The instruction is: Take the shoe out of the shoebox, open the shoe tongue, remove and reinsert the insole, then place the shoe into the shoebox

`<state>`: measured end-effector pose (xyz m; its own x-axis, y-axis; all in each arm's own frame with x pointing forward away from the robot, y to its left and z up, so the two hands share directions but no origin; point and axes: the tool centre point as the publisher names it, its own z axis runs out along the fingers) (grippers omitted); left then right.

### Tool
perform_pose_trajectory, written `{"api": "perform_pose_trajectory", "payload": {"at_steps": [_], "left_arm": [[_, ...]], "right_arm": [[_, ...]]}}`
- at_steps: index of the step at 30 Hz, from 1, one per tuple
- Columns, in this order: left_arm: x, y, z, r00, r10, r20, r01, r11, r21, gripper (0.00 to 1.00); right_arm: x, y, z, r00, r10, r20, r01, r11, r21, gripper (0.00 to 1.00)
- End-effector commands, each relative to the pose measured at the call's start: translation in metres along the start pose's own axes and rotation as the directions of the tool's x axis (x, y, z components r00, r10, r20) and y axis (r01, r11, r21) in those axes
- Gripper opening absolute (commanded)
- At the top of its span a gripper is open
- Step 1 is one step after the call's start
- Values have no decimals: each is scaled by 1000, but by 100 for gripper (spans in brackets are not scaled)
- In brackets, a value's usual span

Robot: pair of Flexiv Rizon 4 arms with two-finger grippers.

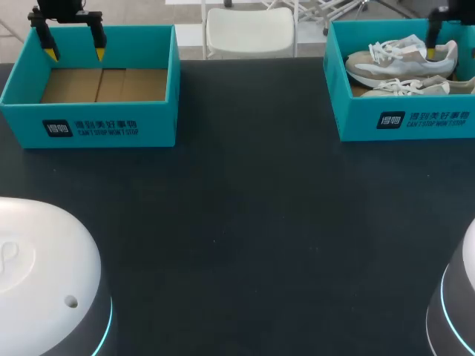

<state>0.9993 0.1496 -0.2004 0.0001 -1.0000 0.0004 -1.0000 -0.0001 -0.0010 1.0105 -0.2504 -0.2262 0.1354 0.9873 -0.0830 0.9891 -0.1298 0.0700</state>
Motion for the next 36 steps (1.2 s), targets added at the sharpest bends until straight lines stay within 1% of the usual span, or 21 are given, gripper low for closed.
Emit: {"api": "perform_pose_trajectory", "payload": {"at_steps": [1,2,6,8,10,13,17,18,19,21,22,23,25,26,27,31,32,33,34,36], "left_arm": [[0,0,0,1000,0,0,0,1000,0,100],[0,0,0,1000,0,0,0,1000,0,100],[0,0,0,1000,0,0,0,1000,0,100],[0,0,0,1000,0,0,0,1000,0,100],[0,0,0,1000,0,0,0,1000,0,100],[0,0,0,1000,0,0,0,1000,0,100],[0,0,0,1000,0,0,0,1000,0,100],[0,0,0,1000,0,0,0,1000,0,100],[0,0,0,1000,0,0,0,1000,0,100],[0,0,0,1000,0,0,0,1000,0,100],[0,0,0,1000,0,0,0,1000,0,100],[0,0,0,1000,0,0,0,1000,0,100],[0,0,0,1000,0,0,0,1000,0,100],[0,0,0,1000,0,0,0,1000,0,100],[0,0,0,1000,0,0,0,1000,0,100],[0,0,0,1000,0,0,0,1000,0,100],[0,0,0,1000,0,0,0,1000,0,100],[0,0,0,1000,0,0,0,1000,0,100],[0,0,0,1000,0,0,0,1000,0,100],[0,0,0,1000,0,0,0,1000,0,100]], "right_arm": [[-17,-1,18,1000,1,-3,-1,1000,-14,100],[-21,0,22,1000,10,-1,-10,1000,-1,100],[-37,5,42,1000,10,8,-11,1000,8,100],[-45,8,52,999,15,36,-15,1000,23,100],[-53,11,62,999,29,34,-30,999,36,100],[-60,15,75,999,24,40,-26,999,32,100],[-69,19,89,996,25,86,-28,999,28,100],[-72,20,92,996,35,87,-37,999,25,100],[-74,21,96,995,37,91,-39,999,20,95],[-79,22,101,995,43,96,-43,999,5,96],[-81,23,105,994,48,102,-48,999,1,88],[-83,24,108,993,50,107,-50,999,-2,84],[-85,25,113,991,59,124,-57,998,-17,53],[-87,25,117,990,69,124,-67,998,-22,51],[-88,26,119,990,71,122,-69,997,-23,55],[-90,28,127,989,79,126,-75,997,-34,53],[-89,29,129,988,75,134,-71,997,-37,54],[-89,30,131,988,74,139,-69,997,-36,53],[-89,32,133,987,71,144,-67,997,-38,55],[-90,35,137,986,74,151,-69,997,-39,55]]}}
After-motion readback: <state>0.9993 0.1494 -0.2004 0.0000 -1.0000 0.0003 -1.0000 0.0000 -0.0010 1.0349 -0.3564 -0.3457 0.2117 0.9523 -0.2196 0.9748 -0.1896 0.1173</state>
